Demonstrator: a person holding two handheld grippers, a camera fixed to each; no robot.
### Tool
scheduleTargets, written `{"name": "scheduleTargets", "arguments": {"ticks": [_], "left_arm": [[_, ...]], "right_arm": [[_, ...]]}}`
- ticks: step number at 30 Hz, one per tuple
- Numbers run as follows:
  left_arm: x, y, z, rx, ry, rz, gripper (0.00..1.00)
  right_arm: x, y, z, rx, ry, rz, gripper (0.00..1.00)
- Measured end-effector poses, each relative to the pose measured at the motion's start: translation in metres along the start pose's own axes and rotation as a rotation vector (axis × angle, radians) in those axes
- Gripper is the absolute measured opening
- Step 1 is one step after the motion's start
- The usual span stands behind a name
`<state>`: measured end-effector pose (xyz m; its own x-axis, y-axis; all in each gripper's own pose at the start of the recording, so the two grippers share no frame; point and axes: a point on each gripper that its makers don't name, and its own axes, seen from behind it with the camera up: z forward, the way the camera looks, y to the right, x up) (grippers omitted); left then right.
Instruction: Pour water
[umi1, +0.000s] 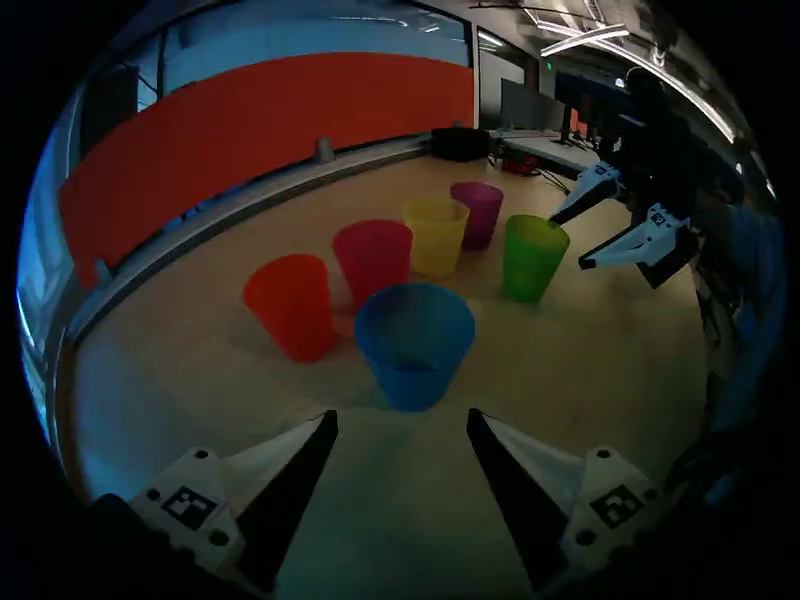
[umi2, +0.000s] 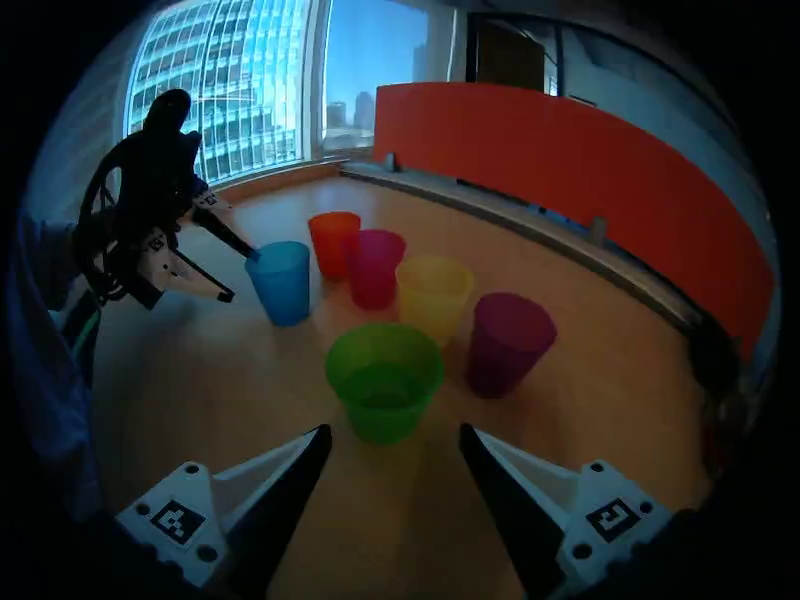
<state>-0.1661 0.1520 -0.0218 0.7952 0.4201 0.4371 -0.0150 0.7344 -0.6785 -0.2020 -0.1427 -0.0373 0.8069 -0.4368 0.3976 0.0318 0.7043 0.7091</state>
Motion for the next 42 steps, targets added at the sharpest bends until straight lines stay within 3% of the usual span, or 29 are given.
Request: {"name": "scheduleTargets", "arguments": {"ticks": [8, 17, 27, 38, 42], "left_arm": [[0.003, -0.009, -0.021, 0.077, 0.067, -0.043, 0.96], [0.013, -0.028, -0.043, 0.202, 0.159, -0.072, 0.96], [0.038, -0.052, -0.074, 0.360, 0.338, -0.109, 0.96], [0.050, -0.067, -0.101, 0.480, 0.471, -0.149, 0.96], [0.054, -0.074, -0.115, 0.537, 0.527, -0.173, 0.96]], "right_arm": [[-0.001, 0.012, -0.026, -0.069, 0.051, 0.045, 0.99], [0.014, 0.031, -0.051, -0.174, 0.158, 0.108, 0.99], [0.044, 0.054, -0.074, -0.313, 0.340, 0.173, 0.99], [0.073, 0.077, -0.098, -0.490, 0.518, 0.185, 0.99], [0.081, 0.086, -0.112, -0.554, 0.585, 0.221, 0.99]]}}
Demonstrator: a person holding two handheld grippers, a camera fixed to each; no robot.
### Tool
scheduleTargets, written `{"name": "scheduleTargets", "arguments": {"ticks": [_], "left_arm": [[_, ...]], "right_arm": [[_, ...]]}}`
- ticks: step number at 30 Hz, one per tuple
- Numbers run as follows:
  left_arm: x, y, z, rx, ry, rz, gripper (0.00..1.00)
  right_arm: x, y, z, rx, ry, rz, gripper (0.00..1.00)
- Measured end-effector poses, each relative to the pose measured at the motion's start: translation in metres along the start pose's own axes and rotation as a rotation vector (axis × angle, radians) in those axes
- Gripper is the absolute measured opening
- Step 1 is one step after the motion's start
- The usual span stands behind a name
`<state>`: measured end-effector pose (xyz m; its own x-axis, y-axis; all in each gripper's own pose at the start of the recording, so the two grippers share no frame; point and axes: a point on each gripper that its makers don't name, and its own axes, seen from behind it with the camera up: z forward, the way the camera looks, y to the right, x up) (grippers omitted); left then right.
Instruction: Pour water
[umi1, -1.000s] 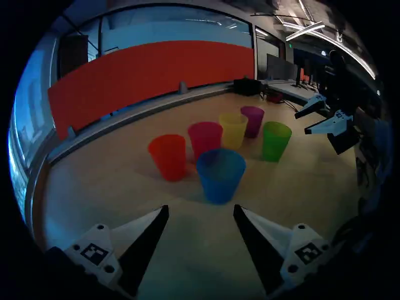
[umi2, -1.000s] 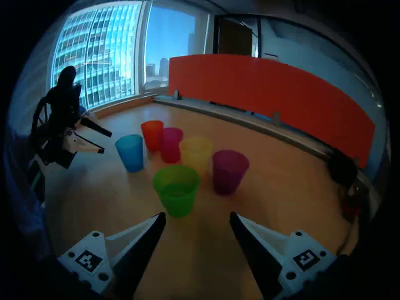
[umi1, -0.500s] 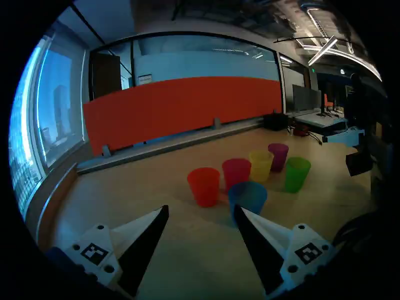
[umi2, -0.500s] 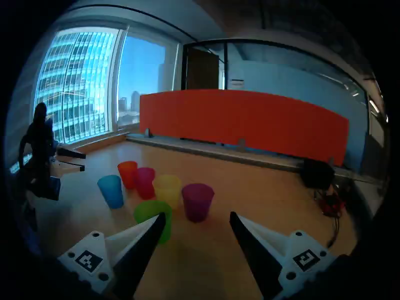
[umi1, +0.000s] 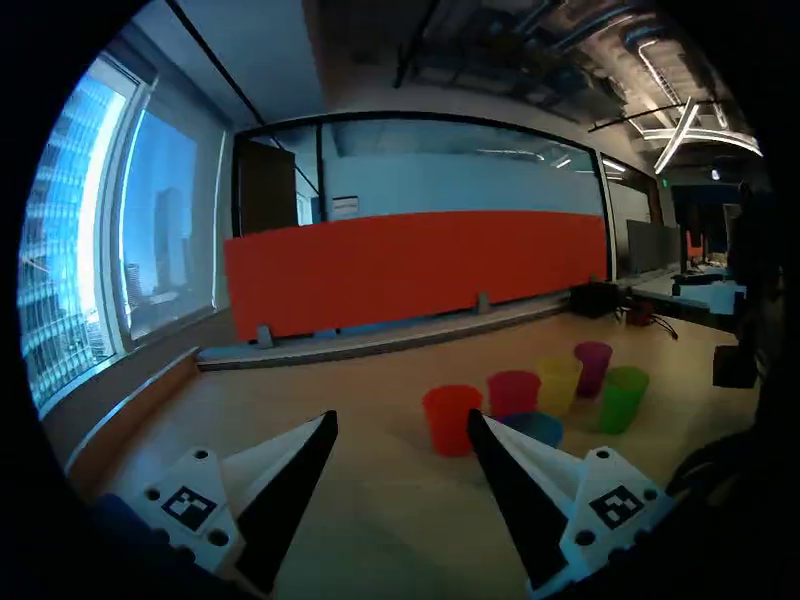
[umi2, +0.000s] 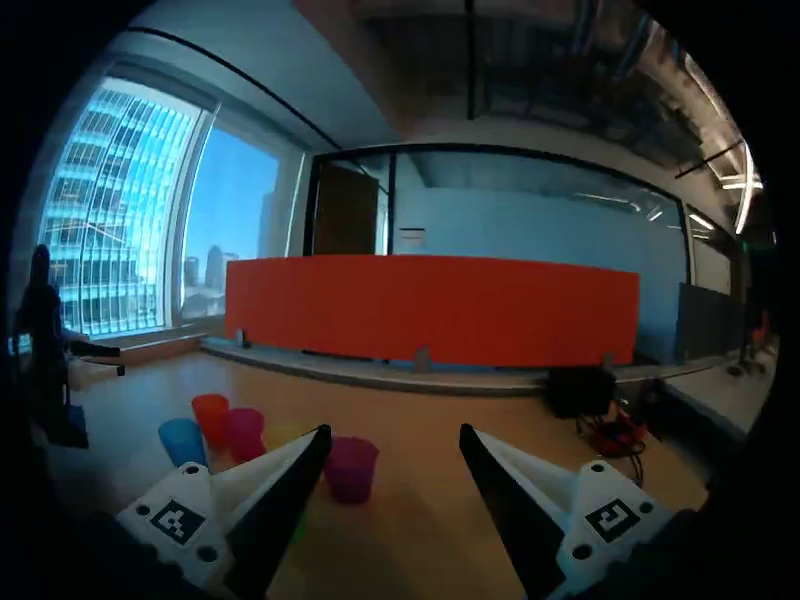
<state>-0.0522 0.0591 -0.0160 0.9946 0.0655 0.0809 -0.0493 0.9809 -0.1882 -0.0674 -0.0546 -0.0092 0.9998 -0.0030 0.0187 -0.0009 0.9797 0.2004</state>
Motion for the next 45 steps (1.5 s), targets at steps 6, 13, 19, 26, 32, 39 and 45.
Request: {"name": "scheduleTargets", "arguments": {"ticks": [6, 13, 19, 26, 32, 39, 45], "left_arm": [[0.014, -0.005, -0.006, 0.030, 0.065, -0.027, 0.96], [0.028, -0.015, -0.013, 0.092, 0.125, -0.059, 0.96], [0.033, -0.017, -0.014, 0.125, 0.149, -0.061, 0.96], [0.033, -0.019, -0.012, 0.157, 0.158, -0.058, 0.96], [0.038, -0.022, -0.008, 0.189, 0.185, -0.069, 0.96], [0.034, -0.018, -0.002, 0.206, 0.198, -0.070, 0.96], [0.024, -0.018, 0.002, 0.210, 0.199, -0.057, 0.96]], "right_arm": [[0.016, 0.028, -0.003, -0.133, 0.092, 0.052, 0.99], [0.027, 0.044, -0.014, -0.224, 0.155, 0.034, 0.99], [0.030, 0.043, -0.020, -0.250, 0.176, 0.033, 0.99], [0.029, 0.048, -0.023, -0.279, 0.182, 0.054, 0.99], [0.020, 0.048, -0.024, -0.290, 0.167, 0.045, 0.99], [0.015, 0.045, -0.022, -0.288, 0.147, 0.039, 0.99], [0.014, 0.041, -0.021, -0.283, 0.138, 0.038, 0.99]]}}
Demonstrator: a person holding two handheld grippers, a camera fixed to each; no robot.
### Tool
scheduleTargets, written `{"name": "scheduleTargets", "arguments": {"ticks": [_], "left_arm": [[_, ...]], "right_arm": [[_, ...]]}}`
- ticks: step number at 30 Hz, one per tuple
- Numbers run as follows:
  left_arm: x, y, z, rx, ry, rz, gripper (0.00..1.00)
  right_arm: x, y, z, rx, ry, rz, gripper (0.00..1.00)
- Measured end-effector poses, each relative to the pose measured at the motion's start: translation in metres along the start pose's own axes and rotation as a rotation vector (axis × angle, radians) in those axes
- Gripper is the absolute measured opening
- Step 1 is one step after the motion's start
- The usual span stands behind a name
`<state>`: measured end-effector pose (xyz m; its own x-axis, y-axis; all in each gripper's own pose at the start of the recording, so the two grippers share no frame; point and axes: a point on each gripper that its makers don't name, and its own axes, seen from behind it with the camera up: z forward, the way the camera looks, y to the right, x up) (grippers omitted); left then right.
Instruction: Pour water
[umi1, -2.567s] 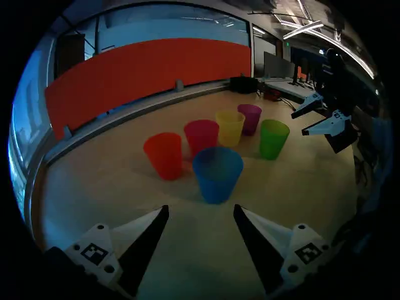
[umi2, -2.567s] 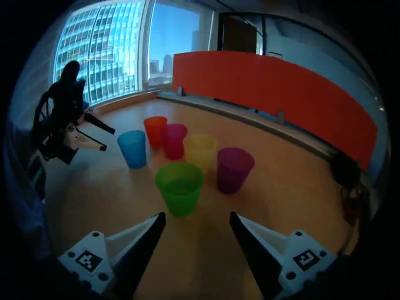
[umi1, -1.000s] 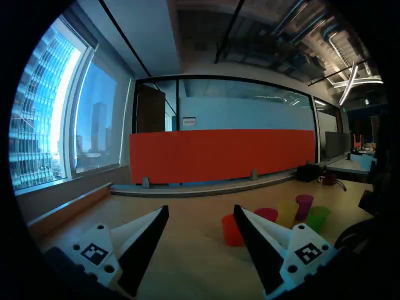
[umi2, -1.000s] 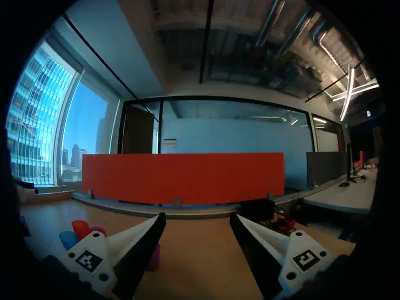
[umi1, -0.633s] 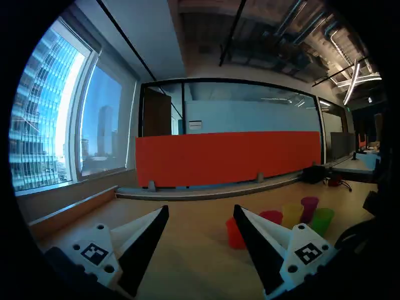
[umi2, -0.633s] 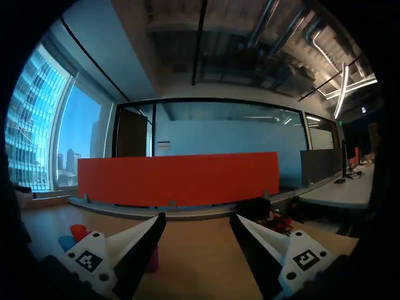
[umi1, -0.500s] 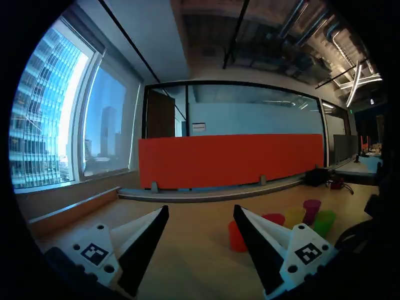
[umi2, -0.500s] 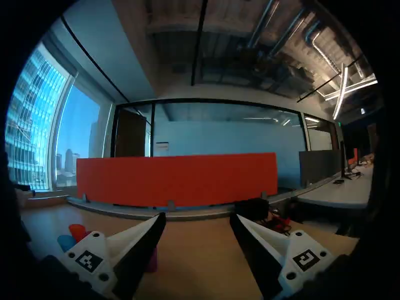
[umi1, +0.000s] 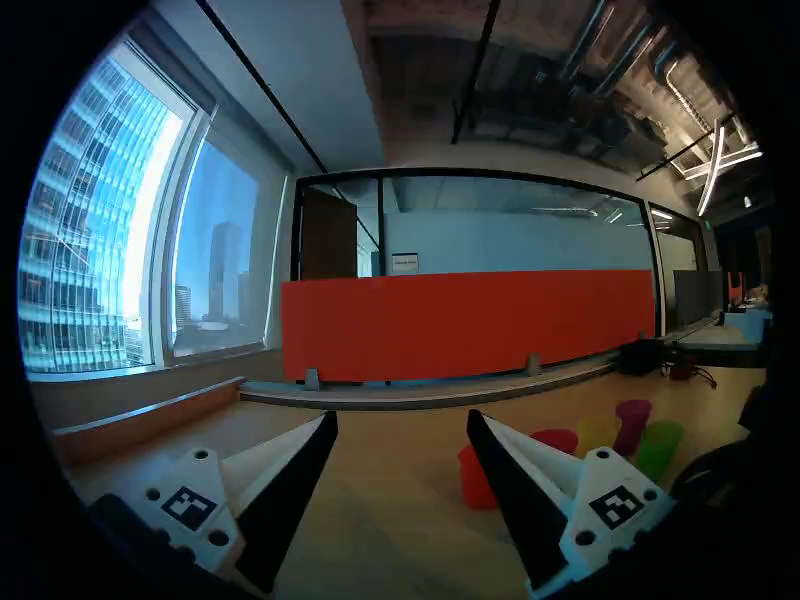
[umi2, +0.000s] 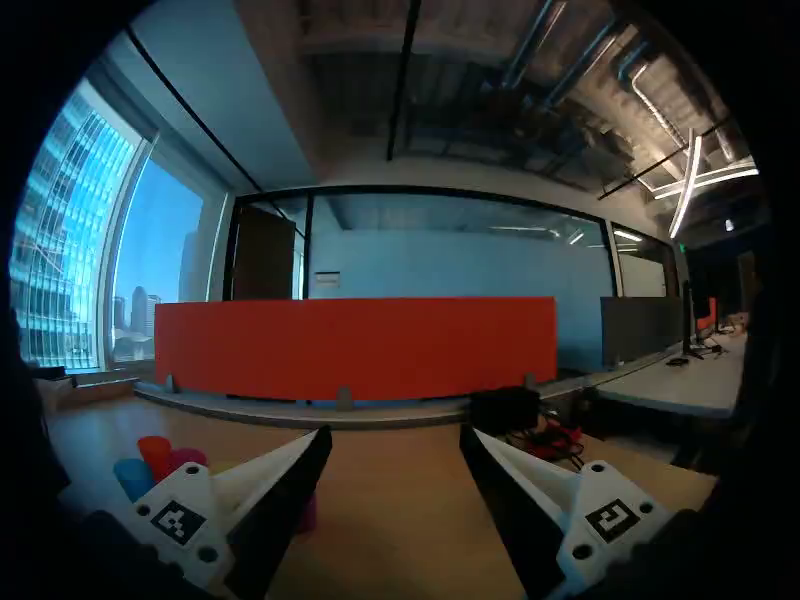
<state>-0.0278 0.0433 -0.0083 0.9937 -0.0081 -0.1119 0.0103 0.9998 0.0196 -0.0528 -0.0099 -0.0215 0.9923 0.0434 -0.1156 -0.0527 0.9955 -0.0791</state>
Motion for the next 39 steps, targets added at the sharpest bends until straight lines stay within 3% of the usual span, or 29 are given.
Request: {"name": "scheduleTargets", "arguments": {"ticks": [6, 18, 39], "left_arm": [[-0.016, -0.014, 0.000, 0.021, -0.014, 0.018, 0.96], [-0.044, -0.034, -0.002, 0.014, -0.046, -0.045, 0.96], [-0.060, -0.029, -0.002, -0.001, -0.094, -0.037, 0.96]], "right_arm": [[-0.004, 0.003, -0.001, -0.010, -0.016, -0.010, 0.99], [-0.006, -0.006, 0.000, -0.004, -0.032, -0.006, 0.99], [0.002, -0.011, 0.000, 0.004, -0.019, -0.010, 0.99]]}}
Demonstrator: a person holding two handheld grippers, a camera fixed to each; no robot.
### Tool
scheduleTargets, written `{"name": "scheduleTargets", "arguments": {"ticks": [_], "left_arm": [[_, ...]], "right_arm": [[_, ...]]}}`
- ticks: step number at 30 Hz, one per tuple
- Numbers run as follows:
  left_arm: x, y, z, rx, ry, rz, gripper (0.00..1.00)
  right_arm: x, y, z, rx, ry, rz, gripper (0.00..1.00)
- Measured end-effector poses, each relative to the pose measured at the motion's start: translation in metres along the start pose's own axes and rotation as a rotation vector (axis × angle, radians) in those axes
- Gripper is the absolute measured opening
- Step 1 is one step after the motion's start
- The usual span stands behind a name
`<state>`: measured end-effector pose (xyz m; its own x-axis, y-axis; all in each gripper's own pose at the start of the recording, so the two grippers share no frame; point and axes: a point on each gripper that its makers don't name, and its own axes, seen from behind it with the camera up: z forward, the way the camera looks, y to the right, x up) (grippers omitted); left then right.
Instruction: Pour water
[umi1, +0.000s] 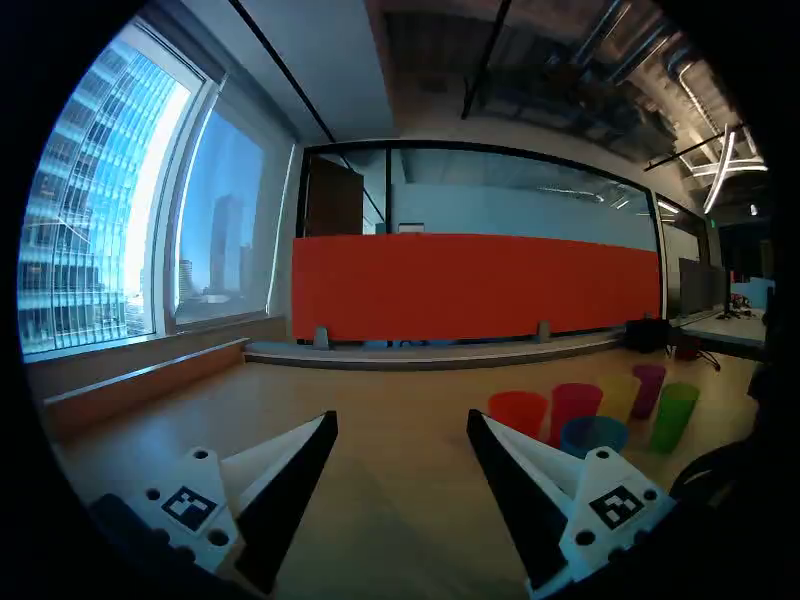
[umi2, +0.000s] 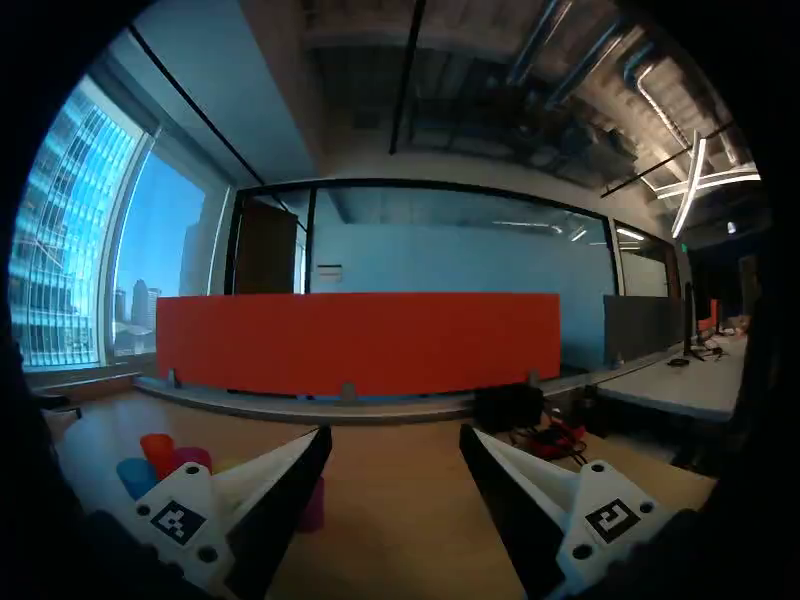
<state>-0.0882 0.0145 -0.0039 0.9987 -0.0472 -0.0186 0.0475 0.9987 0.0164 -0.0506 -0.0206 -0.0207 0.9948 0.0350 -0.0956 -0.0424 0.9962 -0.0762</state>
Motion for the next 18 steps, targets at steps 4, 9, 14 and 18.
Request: {"name": "scheduleTargets", "arguments": {"ticks": [4, 9, 14, 18], "left_arm": [[-0.0005, 0.0001, 0.0000, -0.001, -0.001, 0.001, 0.96], [-0.0001, 0.0002, -0.0001, -0.001, -0.002, 0.002, 0.96], [-0.0005, -0.0005, -0.0006, -0.001, -0.002, 0.002, 0.96], [-0.0005, -0.0003, -0.0012, -0.001, -0.002, 0.003, 0.96]], "right_arm": [[0.0021, 0.0012, -0.0011, 0.000, 0.005, 0.001, 0.99], [0.0023, -0.0002, -0.0020, 0.010, 0.008, 0.000, 0.99], [0.0012, -0.0021, -0.0006, 0.021, 0.015, -0.016, 0.99], [-0.0065, -0.0014, 0.0031, 0.024, 0.012, -0.037, 0.99]]}}
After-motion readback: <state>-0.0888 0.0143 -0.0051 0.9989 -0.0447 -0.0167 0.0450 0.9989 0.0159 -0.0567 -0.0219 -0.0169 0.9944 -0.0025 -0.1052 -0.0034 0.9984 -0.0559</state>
